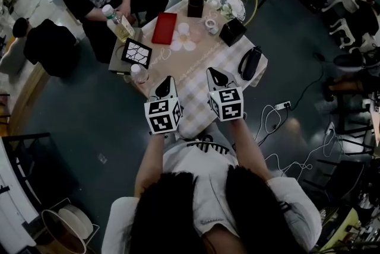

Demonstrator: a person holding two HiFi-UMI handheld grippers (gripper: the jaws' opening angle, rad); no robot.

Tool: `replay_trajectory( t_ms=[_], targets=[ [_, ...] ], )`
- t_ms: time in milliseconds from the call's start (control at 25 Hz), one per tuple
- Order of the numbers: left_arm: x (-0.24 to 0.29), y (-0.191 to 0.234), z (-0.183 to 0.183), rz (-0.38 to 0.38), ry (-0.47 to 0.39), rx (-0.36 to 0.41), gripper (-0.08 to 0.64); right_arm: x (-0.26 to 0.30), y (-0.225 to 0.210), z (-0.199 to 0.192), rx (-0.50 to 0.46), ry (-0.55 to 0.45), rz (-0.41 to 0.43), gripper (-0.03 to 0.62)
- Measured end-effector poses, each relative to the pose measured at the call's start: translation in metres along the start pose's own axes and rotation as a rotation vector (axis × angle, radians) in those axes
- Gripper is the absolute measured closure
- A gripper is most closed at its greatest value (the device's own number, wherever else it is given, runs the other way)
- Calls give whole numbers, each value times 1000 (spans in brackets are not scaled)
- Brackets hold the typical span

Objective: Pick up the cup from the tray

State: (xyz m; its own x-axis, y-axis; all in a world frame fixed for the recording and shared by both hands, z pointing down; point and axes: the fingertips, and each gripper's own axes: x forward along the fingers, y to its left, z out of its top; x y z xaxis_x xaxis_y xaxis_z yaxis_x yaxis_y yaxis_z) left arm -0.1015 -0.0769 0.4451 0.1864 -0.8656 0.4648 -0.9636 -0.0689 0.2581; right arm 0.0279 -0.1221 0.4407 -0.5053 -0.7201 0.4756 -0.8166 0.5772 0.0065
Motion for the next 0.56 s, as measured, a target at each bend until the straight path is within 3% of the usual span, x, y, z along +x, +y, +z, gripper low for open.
replay_trajectory(
  t_ms=[360, 560],
  targets=[
    [1, -4, -13, -24, 24, 18, 554, -4, 3, -9, -18, 19, -13, 586],
    [-2, -5, -16, -18, 40, 93, 554, -5, 10, -22, -27, 51, -9, 586]
  ],
)
